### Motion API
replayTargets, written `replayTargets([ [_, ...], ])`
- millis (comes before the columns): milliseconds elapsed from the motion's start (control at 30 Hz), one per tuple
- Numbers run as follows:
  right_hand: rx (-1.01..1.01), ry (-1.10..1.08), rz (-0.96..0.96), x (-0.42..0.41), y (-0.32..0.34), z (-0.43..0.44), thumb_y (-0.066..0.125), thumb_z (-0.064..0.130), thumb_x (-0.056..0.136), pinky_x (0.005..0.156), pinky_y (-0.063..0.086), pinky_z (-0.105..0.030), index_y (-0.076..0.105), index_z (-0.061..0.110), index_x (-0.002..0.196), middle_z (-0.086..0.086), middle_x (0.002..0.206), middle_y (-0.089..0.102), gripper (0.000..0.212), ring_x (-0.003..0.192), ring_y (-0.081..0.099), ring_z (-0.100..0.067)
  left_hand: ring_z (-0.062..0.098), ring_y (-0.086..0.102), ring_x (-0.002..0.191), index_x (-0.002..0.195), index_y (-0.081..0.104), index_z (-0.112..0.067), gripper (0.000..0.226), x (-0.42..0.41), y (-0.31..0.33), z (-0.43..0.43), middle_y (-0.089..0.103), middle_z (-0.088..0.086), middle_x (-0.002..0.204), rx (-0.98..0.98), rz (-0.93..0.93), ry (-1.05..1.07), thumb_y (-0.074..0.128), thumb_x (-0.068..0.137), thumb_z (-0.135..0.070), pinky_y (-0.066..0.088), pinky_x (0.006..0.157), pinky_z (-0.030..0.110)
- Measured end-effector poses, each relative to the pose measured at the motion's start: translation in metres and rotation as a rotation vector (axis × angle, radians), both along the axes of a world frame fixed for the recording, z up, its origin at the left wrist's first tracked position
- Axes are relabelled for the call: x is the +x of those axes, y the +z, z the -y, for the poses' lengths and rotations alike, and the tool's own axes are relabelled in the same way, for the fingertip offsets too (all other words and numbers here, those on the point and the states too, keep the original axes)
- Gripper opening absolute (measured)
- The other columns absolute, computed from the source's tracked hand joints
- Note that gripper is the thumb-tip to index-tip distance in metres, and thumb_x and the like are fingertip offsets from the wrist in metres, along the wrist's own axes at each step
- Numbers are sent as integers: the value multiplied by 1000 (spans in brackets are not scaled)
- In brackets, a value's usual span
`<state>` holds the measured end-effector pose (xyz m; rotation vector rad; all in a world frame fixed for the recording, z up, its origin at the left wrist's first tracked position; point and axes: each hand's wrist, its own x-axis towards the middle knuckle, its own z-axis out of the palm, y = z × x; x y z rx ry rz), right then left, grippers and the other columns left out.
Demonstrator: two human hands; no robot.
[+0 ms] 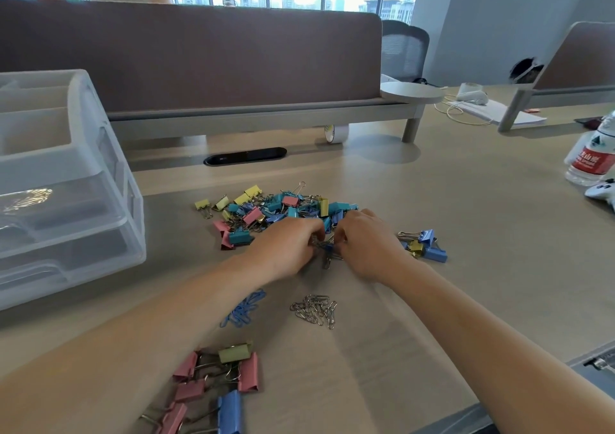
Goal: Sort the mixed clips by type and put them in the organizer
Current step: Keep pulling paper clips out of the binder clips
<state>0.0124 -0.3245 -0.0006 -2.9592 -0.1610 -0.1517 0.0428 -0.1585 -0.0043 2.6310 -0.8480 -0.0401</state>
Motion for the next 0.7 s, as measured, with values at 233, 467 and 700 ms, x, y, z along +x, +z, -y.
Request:
replayTargets([
  [233, 67, -56, 41, -3, 4, 13, 60, 21, 92, 90, 44, -34, 63, 22, 85, -1, 105, 58, 8, 102, 46, -18, 14, 53, 74, 114, 64, -26, 28, 1, 2, 8, 53, -7, 82, 0, 23, -20, 57, 91, -12, 36, 58, 27],
  [467, 47, -50, 26, -6, 3, 18, 58, 23, 92, 90, 44, -33, 58, 27, 82, 0, 105, 57, 11, 103, 47, -19, 16, 56, 83, 103, 67, -26, 22, 3, 5, 16, 56, -8, 88, 45, 9, -41, 55, 92, -11, 40, 64, 28],
  [700, 60, -43, 33, -5, -1, 18, 59, 22, 92, 90, 44, -34, 67, 24, 89, -1, 109, 59, 9, 103, 47, -19, 21, 57, 89, 96, 60, -21, 8, 6, 8, 21, 63, 0, 97, 157, 10, -16, 56, 93, -15, 45, 69, 33],
])
